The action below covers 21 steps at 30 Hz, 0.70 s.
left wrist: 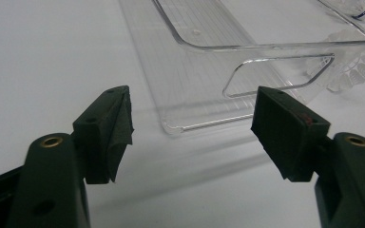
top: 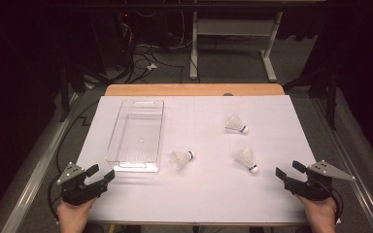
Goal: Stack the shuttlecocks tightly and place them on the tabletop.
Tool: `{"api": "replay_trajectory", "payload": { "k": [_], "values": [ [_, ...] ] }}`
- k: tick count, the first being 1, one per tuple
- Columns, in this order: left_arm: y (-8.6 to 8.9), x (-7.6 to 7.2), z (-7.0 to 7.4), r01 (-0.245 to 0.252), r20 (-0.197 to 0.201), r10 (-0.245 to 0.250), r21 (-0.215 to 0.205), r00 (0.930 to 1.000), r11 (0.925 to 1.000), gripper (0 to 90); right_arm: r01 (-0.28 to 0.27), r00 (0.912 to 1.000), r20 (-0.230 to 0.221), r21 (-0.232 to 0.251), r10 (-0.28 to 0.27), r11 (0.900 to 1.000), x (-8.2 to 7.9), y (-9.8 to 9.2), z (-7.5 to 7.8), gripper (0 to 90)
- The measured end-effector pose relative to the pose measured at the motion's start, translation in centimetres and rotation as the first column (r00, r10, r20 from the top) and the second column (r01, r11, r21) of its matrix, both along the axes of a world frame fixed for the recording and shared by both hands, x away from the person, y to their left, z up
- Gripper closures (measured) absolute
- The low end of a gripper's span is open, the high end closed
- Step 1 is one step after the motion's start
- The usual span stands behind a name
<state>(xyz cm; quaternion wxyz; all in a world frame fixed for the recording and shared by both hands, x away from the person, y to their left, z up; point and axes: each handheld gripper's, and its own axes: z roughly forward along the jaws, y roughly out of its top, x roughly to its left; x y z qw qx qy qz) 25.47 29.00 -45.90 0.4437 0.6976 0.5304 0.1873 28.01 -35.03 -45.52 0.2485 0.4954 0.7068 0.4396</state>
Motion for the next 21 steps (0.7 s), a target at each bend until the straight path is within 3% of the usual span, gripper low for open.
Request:
{"api": "replay_trajectory", "payload": {
  "k": [16,21],
  "values": [
    [-0.41,-0.48,0.38,0.013,-0.004,-0.013,-0.012,0.9999,0.9999,31.8,-0.015,0.9999,0.008,0.003,0.015,1.000,-0.11,0.08,0.04,27.0],
    [-0.59,-0.72,0.55,0.018,0.001,-0.018,0.002,0.9998,0.9998,31.8,-0.014,0.9999,0.009,0.002,0.014,1.000,-0.12,0.12,0.05,26.9]
  ]
}}
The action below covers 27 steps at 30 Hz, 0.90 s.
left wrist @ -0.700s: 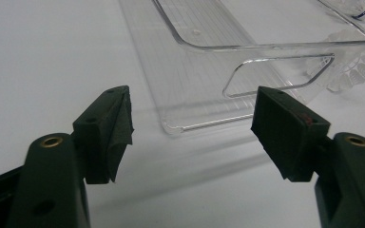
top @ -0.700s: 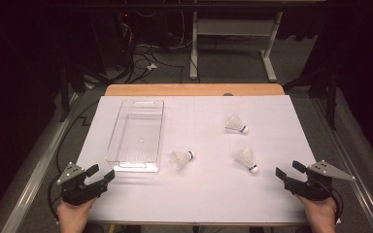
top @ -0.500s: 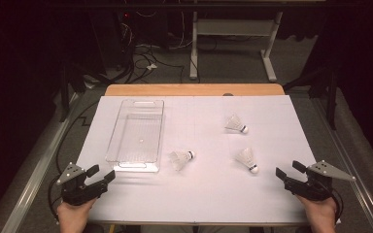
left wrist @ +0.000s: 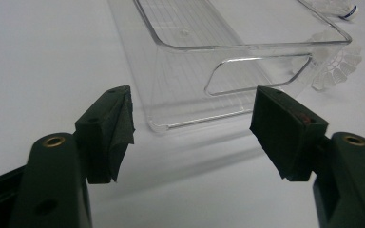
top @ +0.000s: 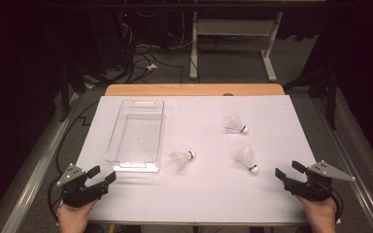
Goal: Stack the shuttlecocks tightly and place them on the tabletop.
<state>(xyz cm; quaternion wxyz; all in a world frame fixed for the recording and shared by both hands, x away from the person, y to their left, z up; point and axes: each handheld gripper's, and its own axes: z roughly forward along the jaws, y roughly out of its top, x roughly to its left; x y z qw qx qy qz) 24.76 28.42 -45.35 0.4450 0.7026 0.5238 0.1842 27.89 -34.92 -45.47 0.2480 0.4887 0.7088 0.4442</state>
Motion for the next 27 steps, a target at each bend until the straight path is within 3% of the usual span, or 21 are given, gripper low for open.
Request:
{"api": "replay_trajectory", "payload": {
  "k": [4,12,16,27],
  "values": [
    [-0.5,-0.2,0.2,0.008,0.007,-0.008,0.032,0.9999,0.9995,31.5,-0.001,1.0000,0.003,-0.001,0.001,1.000,0.0,0.0,0.0,26.9],
    [-1.2,-0.7,0.3,0.034,0.007,-0.034,0.028,0.9994,0.9990,31.6,-0.001,1.0000,0.000,-0.001,0.001,1.000,0.0,0.0,0.0,26.8],
    [-1.5,-1.4,0.5,0.036,0.024,-0.036,0.024,0.9990,0.9991,31.8,0.000,1.0000,0.001,0.000,0.000,1.000,0.0,0.1,0.0,26.6],
    [-2.9,-1.3,0.6,0.090,0.023,-0.090,0.022,0.9957,0.9957,32.2,-0.004,1.0000,-0.003,-0.005,0.004,1.000,0.1,0.2,0.0,26.5]
  ]
}}
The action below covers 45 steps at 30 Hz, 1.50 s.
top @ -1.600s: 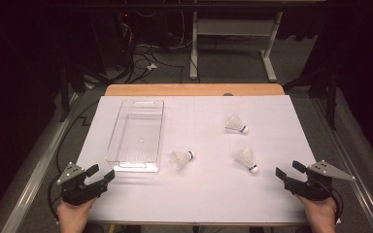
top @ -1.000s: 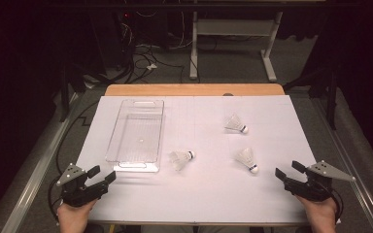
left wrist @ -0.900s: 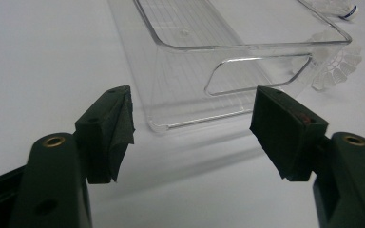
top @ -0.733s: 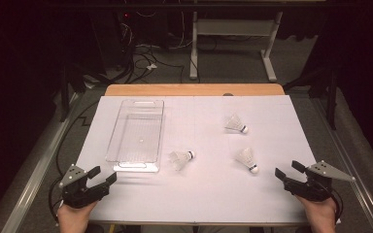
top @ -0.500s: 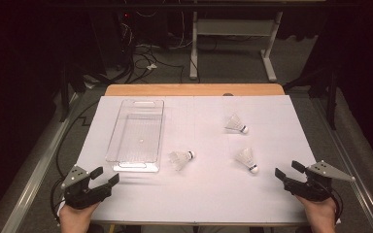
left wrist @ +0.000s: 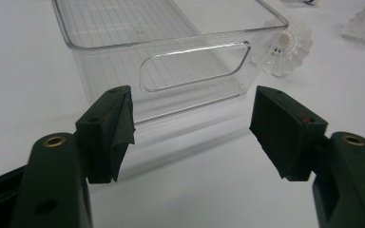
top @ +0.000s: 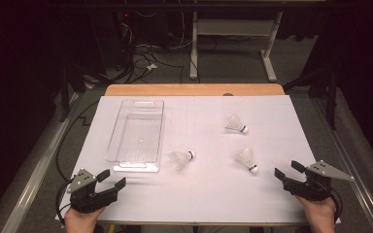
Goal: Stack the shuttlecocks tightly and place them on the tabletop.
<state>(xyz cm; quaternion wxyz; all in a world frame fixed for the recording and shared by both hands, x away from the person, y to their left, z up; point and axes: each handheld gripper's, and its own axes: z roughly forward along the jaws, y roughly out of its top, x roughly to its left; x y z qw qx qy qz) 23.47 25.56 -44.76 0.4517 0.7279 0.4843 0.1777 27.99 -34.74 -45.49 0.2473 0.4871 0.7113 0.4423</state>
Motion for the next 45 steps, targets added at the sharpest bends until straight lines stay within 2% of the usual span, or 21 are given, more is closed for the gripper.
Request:
{"api": "replay_trajectory", "payload": {
  "k": [11,27,35,39,41,45],
  "values": [
    [-0.8,0.1,0.1,0.025,0.002,-0.025,-0.010,0.9997,0.9996,32.9,0.002,1.0000,0.003,-0.005,-0.002,1.000,0.0,0.0,0.0,26.6],
    [-2.0,0.2,0.6,0.071,0.005,-0.071,0.004,0.9975,0.9975,35.0,-0.001,1.0000,0.001,-0.003,0.001,1.000,0.0,0.1,0.0,26.7],
    [-3.2,0.5,0.9,0.110,0.011,-0.110,0.015,0.9939,0.9939,35.2,-0.005,1.0000,0.001,-0.002,0.005,1.000,0.0,0.1,0.0,26.7],
    [-4.0,0.7,1.0,0.137,0.015,-0.137,0.038,0.9904,0.9899,36.1,-0.005,1.0000,0.000,-0.003,0.005,1.000,0.0,0.1,0.0,26.7],
    [-4.3,0.7,1.0,0.142,0.013,-0.142,0.028,0.9897,0.9895,36.5,-0.003,1.0000,-0.001,-0.004,0.003,1.000,0.0,0.1,0.0,26.9],
    [-4.8,0.8,1.0,0.151,0.010,-0.151,0.045,0.9885,0.9876,36.8,-0.001,1.0000,-0.001,-0.006,0.001,1.000,0.0,0.0,0.0,27.0]
  ]
}}
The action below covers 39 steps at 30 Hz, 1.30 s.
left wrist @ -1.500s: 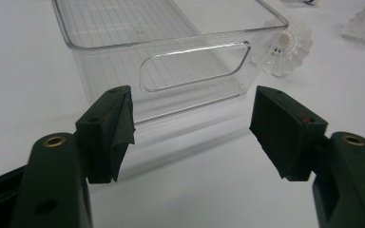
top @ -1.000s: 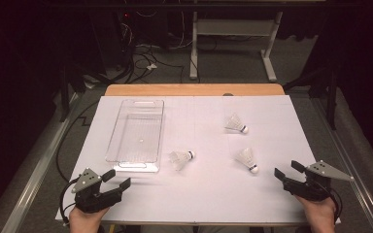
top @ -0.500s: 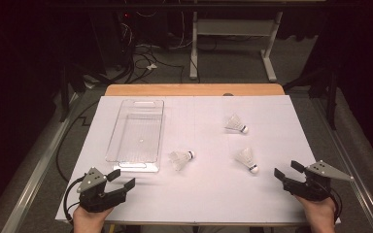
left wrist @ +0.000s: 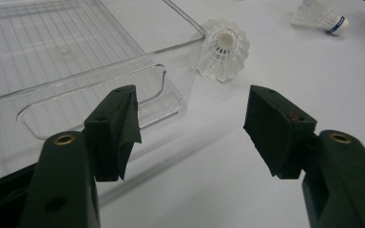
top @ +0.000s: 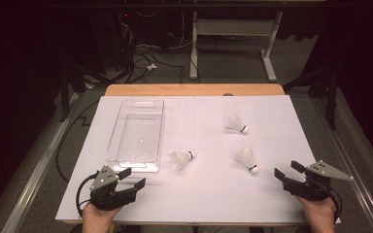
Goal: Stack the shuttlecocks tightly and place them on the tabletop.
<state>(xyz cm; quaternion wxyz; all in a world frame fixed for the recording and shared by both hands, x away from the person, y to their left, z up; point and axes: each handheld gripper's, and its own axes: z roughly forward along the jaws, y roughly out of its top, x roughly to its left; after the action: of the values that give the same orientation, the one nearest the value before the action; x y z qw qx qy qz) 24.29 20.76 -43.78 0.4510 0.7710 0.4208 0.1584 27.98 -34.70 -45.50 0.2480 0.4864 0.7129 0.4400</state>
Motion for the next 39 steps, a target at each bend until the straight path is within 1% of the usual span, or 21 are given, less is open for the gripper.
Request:
{"api": "replay_trajectory", "payload": {
  "k": [10,14,18,22,24,27,33,39],
  "values": [
    [-1.3,0.5,0.0,0.033,-0.024,-0.033,-0.017,0.9992,0.9993,36.6,-0.009,1.0000,-0.001,-0.005,0.009,1.000,0.1,0.2,0.0,27.0],
    [-1.9,0.7,-0.1,0.039,-0.031,-0.039,-0.006,0.9987,0.9992,36.1,-0.011,0.9999,-0.004,-0.006,0.011,1.000,0.1,0.3,0.0,27.1],
    [-2.5,0.8,-0.1,0.055,-0.038,-0.056,-0.022,0.9977,0.9982,36.1,-0.010,0.9999,-0.006,-0.005,0.010,1.000,0.1,0.2,0.0,27.2],
    [-3.0,1.0,-0.1,0.068,-0.061,-0.069,-0.022,0.9958,0.9975,36.8,-0.010,0.9999,-0.005,-0.004,0.010,1.000,0.1,0.3,0.0,27.2],
    [-3.2,1.2,0.0,0.071,-0.071,-0.073,-0.031,0.9948,0.9970,37.4,-0.016,0.9998,-0.009,-0.013,0.016,1.000,0.2,0.4,-0.1,27.2],
    [-3.7,1.3,0.0,0.067,-0.074,-0.068,-0.024,0.9949,0.9975,37.5,-0.022,0.9998,-0.006,-0.018,0.021,1.000,0.2,0.5,-0.1,27.3],
    [-4.4,1.6,-0.2,0.087,-0.096,-0.088,-0.006,0.9916,0.9962,37.4,-0.025,0.9997,-0.006,-0.016,0.025,1.000,0.2,0.6,-0.1,27.3],
    [-5.0,1.9,-0.1,0.100,-0.110,-0.099,-0.001,0.9889,0.9950,38.5,-0.027,0.9996,-0.007,-0.015,0.027,1.000,0.2,0.6,-0.1,27.4]
  ]
}}
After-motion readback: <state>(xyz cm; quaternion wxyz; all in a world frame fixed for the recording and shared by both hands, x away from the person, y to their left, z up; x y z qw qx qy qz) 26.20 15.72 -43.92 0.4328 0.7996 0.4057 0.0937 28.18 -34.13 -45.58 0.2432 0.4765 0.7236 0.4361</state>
